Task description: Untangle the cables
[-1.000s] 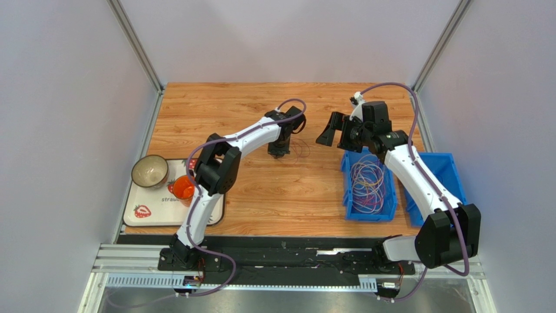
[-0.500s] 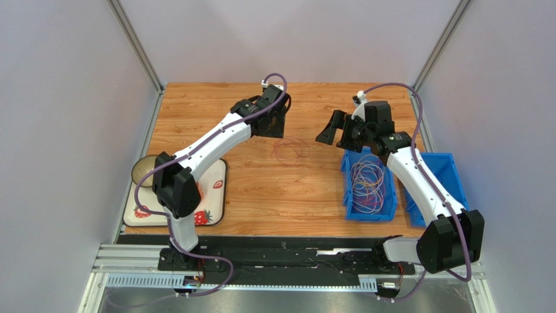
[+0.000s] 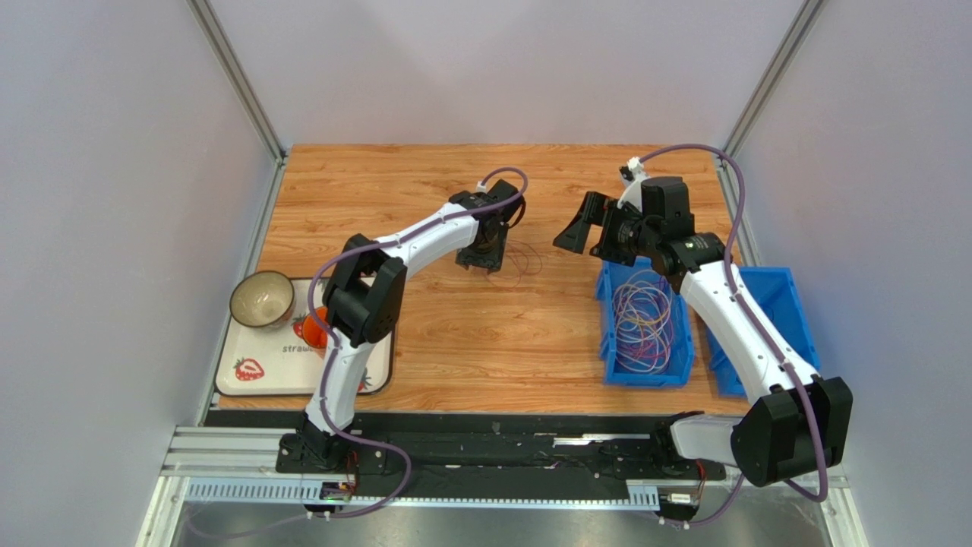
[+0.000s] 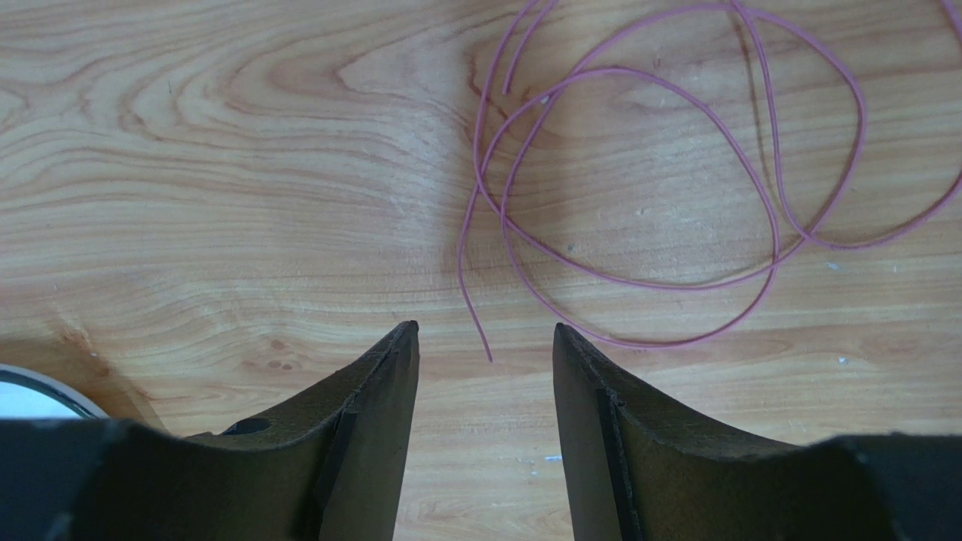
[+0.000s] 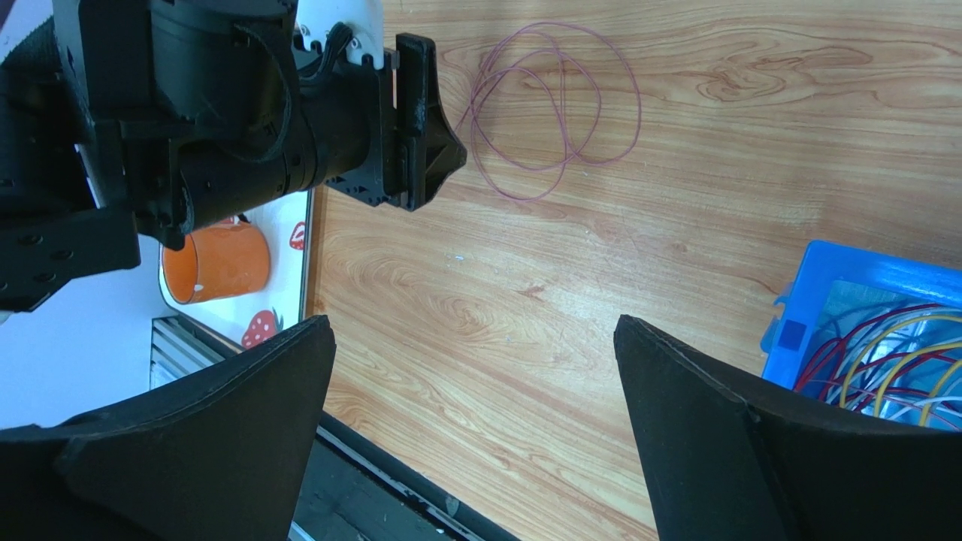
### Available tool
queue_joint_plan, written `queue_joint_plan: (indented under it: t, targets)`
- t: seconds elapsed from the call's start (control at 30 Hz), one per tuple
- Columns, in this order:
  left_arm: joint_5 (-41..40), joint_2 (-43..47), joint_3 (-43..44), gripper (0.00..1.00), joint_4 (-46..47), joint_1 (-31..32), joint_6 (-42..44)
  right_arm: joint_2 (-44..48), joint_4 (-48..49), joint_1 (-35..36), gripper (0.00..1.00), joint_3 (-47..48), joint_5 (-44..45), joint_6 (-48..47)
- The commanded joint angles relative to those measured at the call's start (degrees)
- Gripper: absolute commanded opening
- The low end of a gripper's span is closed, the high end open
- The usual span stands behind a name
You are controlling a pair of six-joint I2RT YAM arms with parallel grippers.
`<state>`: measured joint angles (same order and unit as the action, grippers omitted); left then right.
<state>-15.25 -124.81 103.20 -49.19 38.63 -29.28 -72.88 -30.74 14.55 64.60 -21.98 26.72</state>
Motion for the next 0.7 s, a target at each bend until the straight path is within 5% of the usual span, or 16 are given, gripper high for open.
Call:
queue_joint_plan:
  t: [0.0, 0.5, 0.63, 0.67]
  targets:
    - [1.00, -1.04, 3.50, 0.55, -0.38, -1.10, -1.40, 0.11, 1.12, 0.04, 0.99, 1.06, 0.44, -1.14]
    - [4.53, -4.21, 2.53, 0.47, 1.29, -1.63, -2.63, -2.88, 2.35, 0.04, 0.99, 1.14, 0.09, -1.32]
    - [4.00, -4.74, 2.97, 0.25, 0.59, -1.72, -3.41, -3.23, 2.53, -0.04, 0.99, 1.23, 0.27, -1.41]
    - [3.91, -4.74, 2.97, 0.13, 0.32, -1.81, -3.50, -3.41, 2.53, 0.04, 1.00, 1.32, 0.18, -1.41]
